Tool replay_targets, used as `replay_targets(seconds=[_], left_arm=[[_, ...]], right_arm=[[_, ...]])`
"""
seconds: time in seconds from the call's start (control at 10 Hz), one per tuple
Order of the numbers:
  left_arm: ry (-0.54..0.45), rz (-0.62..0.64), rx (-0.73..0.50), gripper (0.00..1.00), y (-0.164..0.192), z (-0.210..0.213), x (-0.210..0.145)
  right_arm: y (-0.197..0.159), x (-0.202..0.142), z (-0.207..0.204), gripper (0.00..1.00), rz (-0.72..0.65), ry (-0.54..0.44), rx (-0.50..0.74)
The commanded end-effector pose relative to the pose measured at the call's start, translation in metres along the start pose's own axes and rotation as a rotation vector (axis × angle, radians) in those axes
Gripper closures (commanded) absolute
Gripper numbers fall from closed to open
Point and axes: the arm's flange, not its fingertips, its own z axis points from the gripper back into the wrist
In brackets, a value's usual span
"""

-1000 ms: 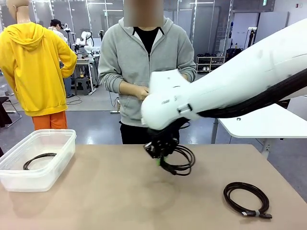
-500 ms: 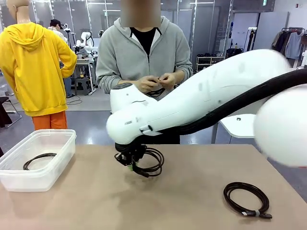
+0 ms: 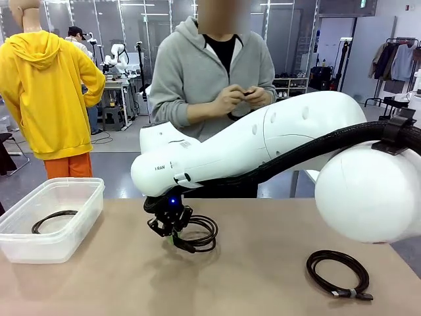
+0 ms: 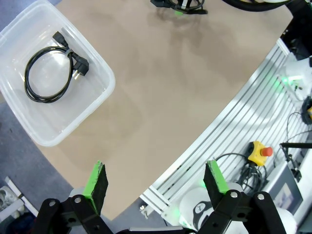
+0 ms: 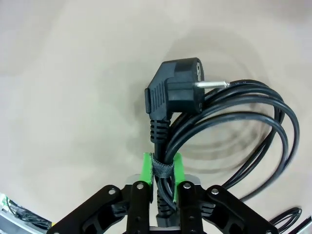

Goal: Organize and store the cables.
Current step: Place the Power Cable into the Organizing box.

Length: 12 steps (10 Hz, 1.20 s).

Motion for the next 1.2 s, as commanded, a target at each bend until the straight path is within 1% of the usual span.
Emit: replay_targets(seconds=[0.0,0.1,0.2,0.3,0.4,0.5,0.6,0.7,0.8,0.9,1.0,1.1], left_arm=[[0.004,0.0,0.003,0.0,0.0,0.0,0.0],[0.004,0.0,0.003,0.0,0.0,0.0,0.0],[0.004,0.0,0.003,0.0,0.0,0.0,0.0],[0.004,0.0,0.003,0.0,0.0,0.0,0.0],[0.004,0.0,0.003,0.0,0.0,0.0,0.0],[0.004,0.0,0.003,0.0,0.0,0.0,0.0],[0.004,0.0,0.003,0.0,0.0,0.0,0.0],[0.004,0.0,0.003,0.0,0.0,0.0,0.0],[0.004,0.0,0.003,0.0,0.0,0.0,0.0],[0.004,0.0,0.003,0.0,0.0,0.0,0.0],[0.004,0.0,0.003,0.0,0.0,0.0,0.0],[0.004,0.0,0.003,0.0,0.0,0.0,0.0]], right_arm=[[-0.004,0.0,0.008,0.36,0.023,0.014,0.031],[-0.007,-0.003,0.011,0.14,0.005,-0.002,0.044],[-0.012,-0.008,0.013,0.0,-0.01,-0.012,0.059],[-0.024,-0.012,0.015,0.0,-0.033,-0.018,0.074],[-0.039,-0.021,0.025,0.0,-0.045,-0.052,0.098],[-0.054,-0.033,0.038,0.02,-0.024,-0.092,0.126],[-0.077,-0.056,0.055,0.32,0.069,-0.145,0.138],[-0.101,-0.077,0.073,0.32,0.1,-0.187,0.173],[-0.113,-0.09,0.083,0.32,0.102,-0.216,0.195],[-0.129,-0.113,0.099,0.32,0.088,-0.258,0.199],[-0.147,-0.138,0.114,0.32,0.121,-0.298,0.194],[-0.172,-0.164,0.129,0.32,0.074,-0.363,0.194]])
